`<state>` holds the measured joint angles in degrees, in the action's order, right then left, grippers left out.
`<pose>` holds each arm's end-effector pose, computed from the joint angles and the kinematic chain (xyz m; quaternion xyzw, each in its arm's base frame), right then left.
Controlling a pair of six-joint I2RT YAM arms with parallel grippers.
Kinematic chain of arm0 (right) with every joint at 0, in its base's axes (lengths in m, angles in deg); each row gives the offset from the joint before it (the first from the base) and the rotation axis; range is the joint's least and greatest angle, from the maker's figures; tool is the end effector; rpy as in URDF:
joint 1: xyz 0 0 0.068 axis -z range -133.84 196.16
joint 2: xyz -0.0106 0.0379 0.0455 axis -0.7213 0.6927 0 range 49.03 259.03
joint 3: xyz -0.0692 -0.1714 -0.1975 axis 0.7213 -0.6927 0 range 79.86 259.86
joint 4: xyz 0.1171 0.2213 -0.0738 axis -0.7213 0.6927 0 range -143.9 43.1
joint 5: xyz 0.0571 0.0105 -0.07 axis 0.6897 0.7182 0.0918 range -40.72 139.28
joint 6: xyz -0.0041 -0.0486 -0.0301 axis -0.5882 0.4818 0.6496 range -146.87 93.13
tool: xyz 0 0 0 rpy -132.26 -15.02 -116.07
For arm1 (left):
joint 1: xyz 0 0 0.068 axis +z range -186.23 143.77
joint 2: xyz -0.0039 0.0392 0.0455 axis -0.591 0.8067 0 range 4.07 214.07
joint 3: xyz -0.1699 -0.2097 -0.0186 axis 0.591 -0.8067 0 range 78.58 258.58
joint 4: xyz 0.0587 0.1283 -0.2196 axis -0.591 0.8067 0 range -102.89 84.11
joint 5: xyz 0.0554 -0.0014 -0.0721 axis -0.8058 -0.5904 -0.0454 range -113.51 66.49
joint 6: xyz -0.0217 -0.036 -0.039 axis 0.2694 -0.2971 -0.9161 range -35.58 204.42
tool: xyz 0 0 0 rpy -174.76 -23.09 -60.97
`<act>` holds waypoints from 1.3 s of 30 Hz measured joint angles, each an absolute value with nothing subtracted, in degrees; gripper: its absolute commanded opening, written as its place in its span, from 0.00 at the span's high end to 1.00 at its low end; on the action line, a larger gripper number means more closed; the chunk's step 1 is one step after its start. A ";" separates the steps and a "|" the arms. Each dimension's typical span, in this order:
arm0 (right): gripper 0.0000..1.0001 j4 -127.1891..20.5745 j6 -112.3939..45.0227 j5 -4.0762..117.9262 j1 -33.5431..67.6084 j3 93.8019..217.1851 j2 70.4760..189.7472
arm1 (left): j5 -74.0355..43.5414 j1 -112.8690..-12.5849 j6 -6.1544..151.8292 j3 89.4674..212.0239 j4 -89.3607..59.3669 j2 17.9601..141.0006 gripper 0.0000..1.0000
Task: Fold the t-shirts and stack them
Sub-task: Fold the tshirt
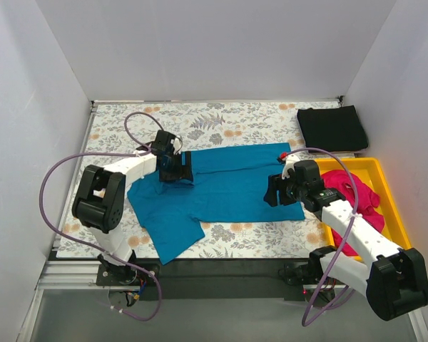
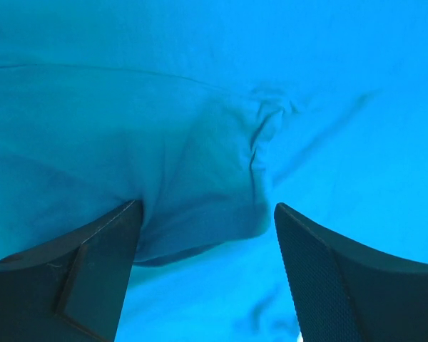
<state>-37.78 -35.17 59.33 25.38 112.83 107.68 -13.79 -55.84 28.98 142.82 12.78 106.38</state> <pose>0.1987 0.0830 0.2091 -0.1343 0.9001 0.1795 0.3736 0.3329 -0.1258 0.1634 -0.2801 0.9292 -0.2033 0.1293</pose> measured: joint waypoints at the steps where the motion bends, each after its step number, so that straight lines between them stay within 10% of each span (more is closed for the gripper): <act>1: 0.30 -37.78 -35.19 59.48 25.38 112.83 107.71 | -12.74 -56.00 27.95 140.92 13.17 105.06 0.29; 19: 0.31 -44.03 -38.03 66.15 24.23 118.43 121.08 | -15.87 -61.68 14.73 128.25 13.91 83.43 0.28; 39: 0.37 -55.44 -45.50 62.28 35.50 144.98 158.57 | -27.32 -41.53 11.32 132.88 3.73 101.37 0.57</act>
